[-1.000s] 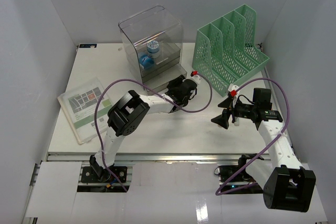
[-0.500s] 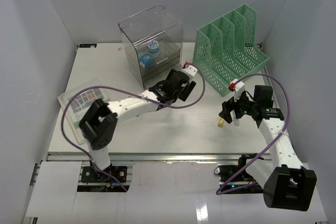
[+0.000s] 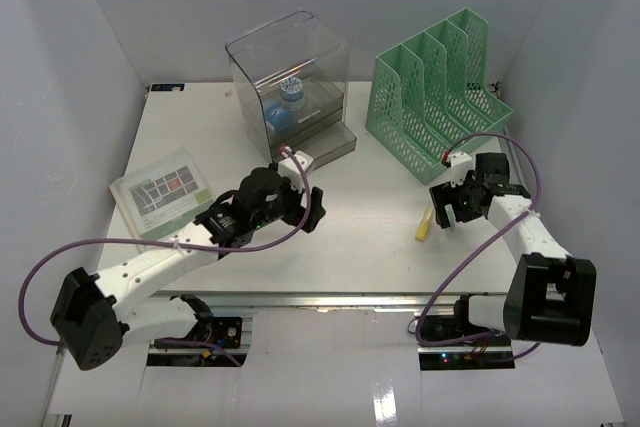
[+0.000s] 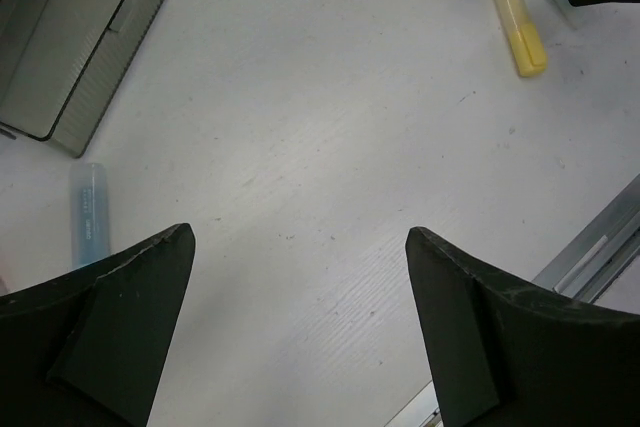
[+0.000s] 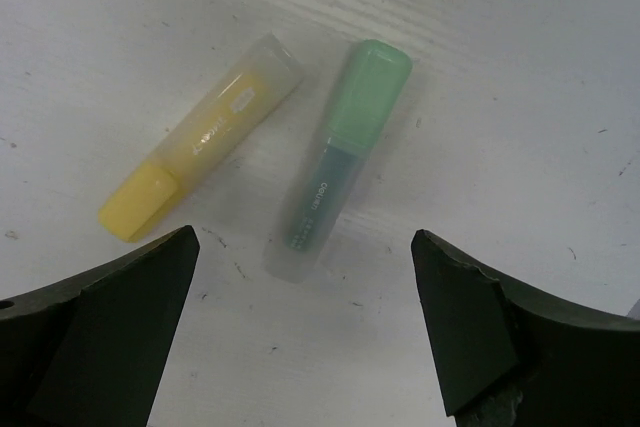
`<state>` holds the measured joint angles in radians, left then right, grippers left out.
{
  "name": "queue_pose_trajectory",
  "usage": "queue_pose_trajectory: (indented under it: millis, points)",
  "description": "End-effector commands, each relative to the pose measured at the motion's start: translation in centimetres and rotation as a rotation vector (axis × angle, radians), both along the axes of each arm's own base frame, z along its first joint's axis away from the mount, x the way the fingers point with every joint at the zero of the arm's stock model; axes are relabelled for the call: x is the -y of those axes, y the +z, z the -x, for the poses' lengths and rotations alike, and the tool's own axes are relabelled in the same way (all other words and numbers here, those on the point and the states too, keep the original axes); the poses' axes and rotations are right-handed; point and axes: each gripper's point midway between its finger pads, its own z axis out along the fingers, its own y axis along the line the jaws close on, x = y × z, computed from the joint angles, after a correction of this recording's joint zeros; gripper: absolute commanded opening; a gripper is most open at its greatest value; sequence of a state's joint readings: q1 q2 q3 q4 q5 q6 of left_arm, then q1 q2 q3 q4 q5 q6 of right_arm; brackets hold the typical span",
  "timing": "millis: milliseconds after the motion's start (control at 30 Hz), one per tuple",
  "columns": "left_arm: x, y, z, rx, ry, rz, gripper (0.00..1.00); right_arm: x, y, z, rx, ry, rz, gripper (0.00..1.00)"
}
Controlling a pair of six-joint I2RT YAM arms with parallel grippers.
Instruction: Organize the desk
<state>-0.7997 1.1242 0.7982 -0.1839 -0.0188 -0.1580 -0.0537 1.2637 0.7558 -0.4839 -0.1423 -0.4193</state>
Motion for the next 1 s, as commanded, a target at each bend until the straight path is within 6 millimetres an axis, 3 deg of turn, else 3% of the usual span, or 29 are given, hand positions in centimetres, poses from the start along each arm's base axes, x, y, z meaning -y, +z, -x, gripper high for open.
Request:
queue_pose_trajectory:
  millis: [0,133,333,400,667,833,967]
  points:
    - [-1.3,1.7,1.6,0.051,-0.026,0.056,0.98,0.9,0.2,-1.5,-0.019,-0.058,0.016,0.86]
    - [-3.1,2.7,0.9,0.119,0.032,0.003,0.98,0.8,-1.6,-2.2,-0.079,-0.077,0.005,0.74]
    - [-4.8,1.8,0.7,0.131,0.081,-0.064,0.98,0.7,-3.2,-2.8,-0.118,-0.105,-0.014,0.65]
    - [-5.9,1.5,0.4,0.144,0.128,-0.098,0.98,0.8,-3.7,-2.9,-0.13,-0.114,-0.013,0.58]
    - [-7.3,1.2,-0.2,0.162,0.19,-0.139,0.98,0.9,-3.0,-2.8,-0.102,-0.116,-0.012,0.26]
    - [-7.5,0.7,-0.3,0.162,0.199,-0.152,0.98,-0.5,0.0,-2.9,0.0,-0.018,-0.063,0.16]
    - [-7.8,0.1,-0.5,0.161,0.214,-0.179,0.98,-5.1,6.5,-2.4,0.196,0.41,-0.111,0.14]
